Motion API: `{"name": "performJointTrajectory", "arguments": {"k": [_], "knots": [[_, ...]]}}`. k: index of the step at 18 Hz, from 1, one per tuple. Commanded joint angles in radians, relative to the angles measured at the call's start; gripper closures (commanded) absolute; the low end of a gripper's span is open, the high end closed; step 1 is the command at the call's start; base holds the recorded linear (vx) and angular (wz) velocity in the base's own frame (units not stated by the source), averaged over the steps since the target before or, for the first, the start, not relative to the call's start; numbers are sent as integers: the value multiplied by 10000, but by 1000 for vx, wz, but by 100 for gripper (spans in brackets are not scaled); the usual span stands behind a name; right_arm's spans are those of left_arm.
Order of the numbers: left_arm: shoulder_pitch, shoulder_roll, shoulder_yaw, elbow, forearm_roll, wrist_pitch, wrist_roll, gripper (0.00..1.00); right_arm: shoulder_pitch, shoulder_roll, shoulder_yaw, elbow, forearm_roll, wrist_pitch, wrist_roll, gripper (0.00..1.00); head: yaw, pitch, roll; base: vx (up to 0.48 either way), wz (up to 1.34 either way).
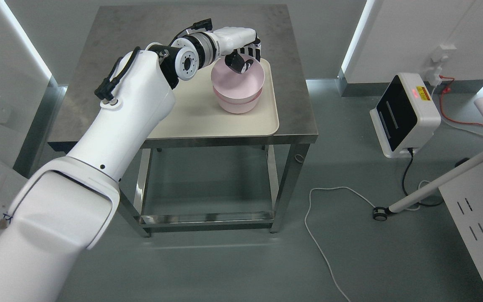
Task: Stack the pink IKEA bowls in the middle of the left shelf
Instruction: 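Lower the bowl into the other bowl and release with left hand, then grasp the stacked pink bowls at the rim with the left hand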
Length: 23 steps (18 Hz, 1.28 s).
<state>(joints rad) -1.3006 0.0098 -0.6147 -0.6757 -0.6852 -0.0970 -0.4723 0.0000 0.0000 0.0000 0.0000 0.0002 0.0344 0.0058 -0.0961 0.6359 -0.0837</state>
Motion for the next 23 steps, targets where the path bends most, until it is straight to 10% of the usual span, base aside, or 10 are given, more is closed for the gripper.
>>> {"name": "performJointTrajectory", "arguments": {"k": [1, 8, 14, 20, 23], "knots": [[-110, 76, -173, 237, -36, 3, 152, 98, 291, -175, -107, -337, -2, 9, 3, 0, 0, 0, 0, 0, 0], [-95, 76, -219, 253, -311, 3, 106, 79, 291, -175, -107, -337, -2, 9, 3, 0, 0, 0, 0, 0, 0], [-95, 190, 697, -327, -373, -119, 45, 15, 291, -175, -107, -337, -2, 9, 3, 0, 0, 0, 0, 0, 0], [898, 1083, 5863, -4051, -281, -1112, -3105, 15, 291, -175, -123, -337, -2, 9, 3, 0, 0, 0, 0, 0, 0], [2645, 1007, 6407, -5755, -266, -2402, -4249, 15, 291, -175, -108, -337, -2, 9, 3, 0, 0, 0, 0, 0, 0]]}}
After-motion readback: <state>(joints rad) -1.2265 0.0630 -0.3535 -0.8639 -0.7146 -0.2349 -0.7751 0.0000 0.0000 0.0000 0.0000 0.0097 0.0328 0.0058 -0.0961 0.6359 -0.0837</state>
